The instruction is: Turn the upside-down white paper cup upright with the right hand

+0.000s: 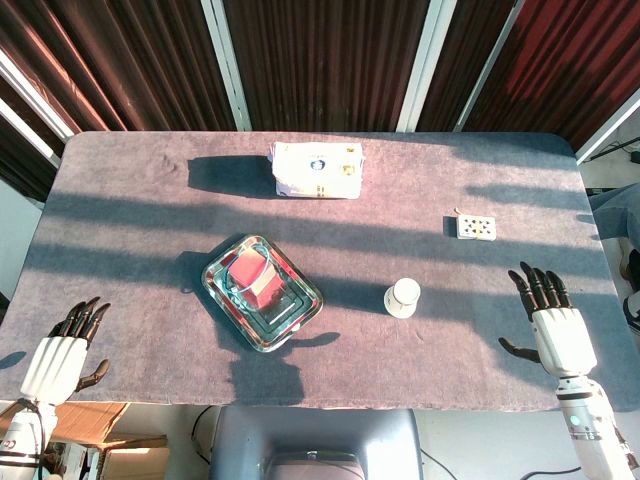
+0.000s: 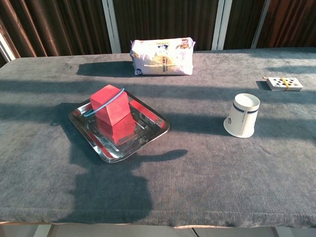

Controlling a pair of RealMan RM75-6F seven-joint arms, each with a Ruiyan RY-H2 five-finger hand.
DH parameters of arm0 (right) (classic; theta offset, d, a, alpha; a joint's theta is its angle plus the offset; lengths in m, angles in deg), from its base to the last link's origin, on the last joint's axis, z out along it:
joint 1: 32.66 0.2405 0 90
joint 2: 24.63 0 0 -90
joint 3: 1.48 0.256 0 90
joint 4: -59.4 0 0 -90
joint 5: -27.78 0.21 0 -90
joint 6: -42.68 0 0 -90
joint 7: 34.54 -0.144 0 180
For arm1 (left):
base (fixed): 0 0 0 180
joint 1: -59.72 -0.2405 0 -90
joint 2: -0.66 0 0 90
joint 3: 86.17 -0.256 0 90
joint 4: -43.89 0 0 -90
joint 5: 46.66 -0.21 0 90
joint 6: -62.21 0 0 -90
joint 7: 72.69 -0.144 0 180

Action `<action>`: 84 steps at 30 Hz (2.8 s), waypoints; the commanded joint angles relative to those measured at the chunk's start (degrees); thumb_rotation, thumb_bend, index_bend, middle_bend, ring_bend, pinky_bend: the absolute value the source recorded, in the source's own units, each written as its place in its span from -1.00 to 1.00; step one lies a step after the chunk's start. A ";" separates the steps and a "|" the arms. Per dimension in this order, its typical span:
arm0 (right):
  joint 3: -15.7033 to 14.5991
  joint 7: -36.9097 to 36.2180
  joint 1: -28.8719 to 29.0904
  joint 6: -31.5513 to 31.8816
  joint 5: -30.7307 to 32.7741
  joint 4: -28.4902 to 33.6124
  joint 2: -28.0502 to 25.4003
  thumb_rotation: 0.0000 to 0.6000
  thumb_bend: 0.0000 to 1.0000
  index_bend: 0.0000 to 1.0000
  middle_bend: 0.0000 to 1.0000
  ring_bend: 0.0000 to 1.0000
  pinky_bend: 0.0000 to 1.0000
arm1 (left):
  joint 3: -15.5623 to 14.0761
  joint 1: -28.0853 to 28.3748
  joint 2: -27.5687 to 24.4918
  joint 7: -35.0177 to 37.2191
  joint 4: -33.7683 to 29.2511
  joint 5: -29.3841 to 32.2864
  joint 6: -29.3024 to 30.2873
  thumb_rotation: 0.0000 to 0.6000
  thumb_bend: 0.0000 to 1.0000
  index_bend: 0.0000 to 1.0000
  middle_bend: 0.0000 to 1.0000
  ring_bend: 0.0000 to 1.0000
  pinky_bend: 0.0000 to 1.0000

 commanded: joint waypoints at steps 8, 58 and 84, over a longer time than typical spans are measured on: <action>-0.12 -3.83 1.31 -2.86 -0.16 0.07 -1.15 1.00 -0.64 -0.88 -0.96 -1.00 -0.74 | 0.04 0.07 -0.19 0.70 0.01 -0.14 0.09 1.00 -0.41 -0.89 -0.98 -1.00 -0.46; 3.17 -7.04 24.02 -22.47 1.49 -20.79 20.64 1.00 -0.22 0.17 -0.08 -0.03 0.19 | -0.18 -0.68 -1.93 4.90 -0.09 -0.95 1.22 1.00 -0.41 -0.89 -0.97 -1.00 -0.45; -3.56 -58.82 22.76 -10.41 -8.84 -38.10 26.11 1.00 -0.16 0.22 0.01 0.05 0.26 | -0.09 -0.61 -1.81 4.34 -0.20 -0.55 0.78 1.00 -0.41 -0.89 -0.97 -1.00 -0.45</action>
